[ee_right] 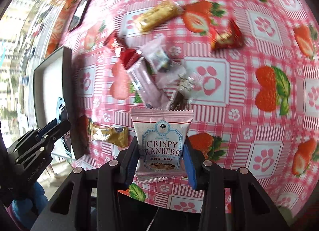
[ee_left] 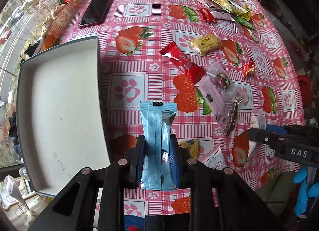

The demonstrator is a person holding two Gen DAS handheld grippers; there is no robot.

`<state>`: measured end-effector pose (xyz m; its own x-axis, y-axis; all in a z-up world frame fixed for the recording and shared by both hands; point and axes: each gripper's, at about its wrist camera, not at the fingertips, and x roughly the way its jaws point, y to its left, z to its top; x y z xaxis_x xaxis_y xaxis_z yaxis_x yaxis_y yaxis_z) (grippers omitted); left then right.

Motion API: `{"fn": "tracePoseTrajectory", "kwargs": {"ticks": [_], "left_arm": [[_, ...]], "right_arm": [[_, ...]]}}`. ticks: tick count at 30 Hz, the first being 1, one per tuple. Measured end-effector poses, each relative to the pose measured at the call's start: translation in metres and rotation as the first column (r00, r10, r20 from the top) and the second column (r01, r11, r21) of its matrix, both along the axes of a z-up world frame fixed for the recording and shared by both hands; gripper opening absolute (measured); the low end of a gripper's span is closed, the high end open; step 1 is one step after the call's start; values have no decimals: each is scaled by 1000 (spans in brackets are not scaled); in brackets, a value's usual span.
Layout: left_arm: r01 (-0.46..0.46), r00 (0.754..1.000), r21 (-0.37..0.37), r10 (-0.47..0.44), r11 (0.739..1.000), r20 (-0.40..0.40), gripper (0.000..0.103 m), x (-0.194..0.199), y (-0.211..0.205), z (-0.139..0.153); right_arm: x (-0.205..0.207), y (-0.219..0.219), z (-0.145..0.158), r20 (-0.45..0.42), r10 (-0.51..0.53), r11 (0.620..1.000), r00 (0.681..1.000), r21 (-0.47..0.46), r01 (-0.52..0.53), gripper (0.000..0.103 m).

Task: Organize snacks
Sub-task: 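Grasp the pink Crispy Cranberry packet with the right tool while the left tool grasps the blue bar, then carry both packets into the white tray and open both tools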

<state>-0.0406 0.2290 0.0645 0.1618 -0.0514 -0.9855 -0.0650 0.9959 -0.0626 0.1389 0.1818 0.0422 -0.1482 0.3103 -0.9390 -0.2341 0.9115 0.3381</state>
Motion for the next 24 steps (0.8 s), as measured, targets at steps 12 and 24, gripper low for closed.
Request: {"fn": "tracePoseTrajectory", "kwargs": {"ticks": [12, 24], "left_arm": [[-283, 959, 3, 283, 959, 20, 26, -52, 83, 27], [-310, 948, 21, 311, 950, -64, 26, -65, 169, -8]], "right_arm": [[-10, 121, 30, 29, 267, 955, 963, 127, -268, 43], [-32, 244, 15, 44, 336, 927, 941, 160, -339, 43]]}}
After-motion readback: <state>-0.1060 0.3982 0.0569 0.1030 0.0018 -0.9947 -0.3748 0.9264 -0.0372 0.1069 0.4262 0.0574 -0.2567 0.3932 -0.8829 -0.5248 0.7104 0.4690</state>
